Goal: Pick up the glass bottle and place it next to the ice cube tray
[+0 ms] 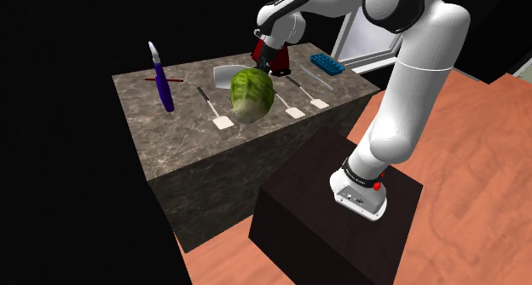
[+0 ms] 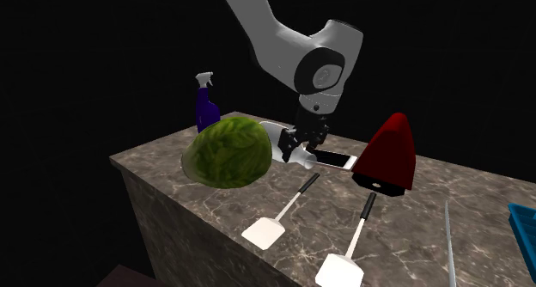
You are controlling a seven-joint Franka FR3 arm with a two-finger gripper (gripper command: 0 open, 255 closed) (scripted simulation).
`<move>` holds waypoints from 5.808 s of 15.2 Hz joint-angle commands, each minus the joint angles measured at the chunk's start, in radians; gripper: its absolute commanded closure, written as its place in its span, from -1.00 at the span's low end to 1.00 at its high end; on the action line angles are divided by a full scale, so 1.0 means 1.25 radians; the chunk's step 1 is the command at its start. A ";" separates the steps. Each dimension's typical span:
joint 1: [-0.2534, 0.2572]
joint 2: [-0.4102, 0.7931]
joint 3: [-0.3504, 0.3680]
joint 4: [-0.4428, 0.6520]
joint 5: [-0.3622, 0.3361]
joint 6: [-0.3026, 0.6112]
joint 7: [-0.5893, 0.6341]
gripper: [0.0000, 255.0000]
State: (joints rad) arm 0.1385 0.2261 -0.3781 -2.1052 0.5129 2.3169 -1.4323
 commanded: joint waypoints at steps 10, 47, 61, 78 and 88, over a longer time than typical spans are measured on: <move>0.006 -0.040 -0.010 0.016 -0.039 -0.047 0.037 1.00; -0.043 -0.304 -0.079 0.038 -0.219 -0.308 0.086 1.00; -0.170 -0.466 -0.205 -0.065 -0.345 -0.389 -0.093 1.00; -0.237 -0.463 -0.350 -0.101 -0.404 -0.374 -0.279 1.00; -0.224 -0.415 -0.387 -0.173 -0.380 -0.268 -0.323 1.00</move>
State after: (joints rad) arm -0.1519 -0.3125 -0.8559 -2.3059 0.0248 1.9668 -1.8244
